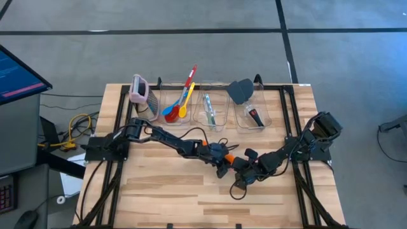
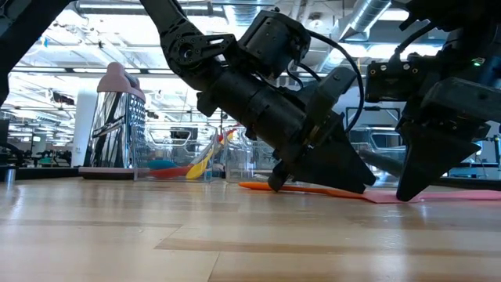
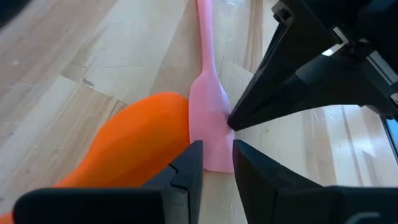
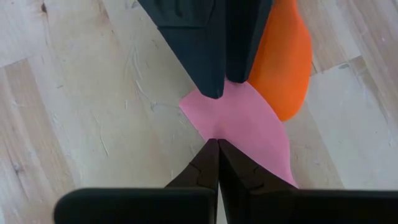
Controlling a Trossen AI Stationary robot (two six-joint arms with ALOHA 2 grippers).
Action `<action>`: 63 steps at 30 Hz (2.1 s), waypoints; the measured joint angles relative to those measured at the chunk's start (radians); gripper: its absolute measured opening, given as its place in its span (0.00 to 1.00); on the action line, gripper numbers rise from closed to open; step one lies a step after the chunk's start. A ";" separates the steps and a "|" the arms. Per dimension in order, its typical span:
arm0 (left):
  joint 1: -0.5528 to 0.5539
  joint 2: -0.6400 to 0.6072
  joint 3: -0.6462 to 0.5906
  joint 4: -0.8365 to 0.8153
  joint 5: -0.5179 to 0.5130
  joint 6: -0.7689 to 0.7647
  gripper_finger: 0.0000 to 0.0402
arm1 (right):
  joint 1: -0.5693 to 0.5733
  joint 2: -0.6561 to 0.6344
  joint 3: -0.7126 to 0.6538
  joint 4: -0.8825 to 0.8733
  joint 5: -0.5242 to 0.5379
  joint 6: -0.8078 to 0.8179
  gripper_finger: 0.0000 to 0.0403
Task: Pick & Place Kitchen Items
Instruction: Put the pink spatula into the right transparent bin
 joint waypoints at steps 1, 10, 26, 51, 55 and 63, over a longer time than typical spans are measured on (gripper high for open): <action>0.000 0.000 0.000 -0.001 -0.003 0.000 0.19 | 0.000 0.000 0.000 0.000 0.000 0.000 0.00; -0.003 0.005 0.043 -0.078 -0.030 0.048 0.19 | 0.000 0.000 0.000 0.001 0.000 -0.005 0.00; -0.015 0.003 0.079 -0.145 -0.084 0.122 0.19 | 0.001 0.000 0.000 0.007 -0.002 -0.006 0.00; -0.012 -0.001 0.079 -0.096 -0.059 0.200 0.21 | 0.019 0.000 0.000 0.014 -0.005 -0.008 0.00; -0.009 -0.001 0.079 -0.099 -0.074 0.202 0.21 | 0.019 0.000 0.000 0.015 -0.006 -0.008 0.00; 0.001 -0.002 0.078 -0.111 -0.080 0.198 0.21 | 0.019 0.000 0.000 0.016 -0.008 -0.007 0.00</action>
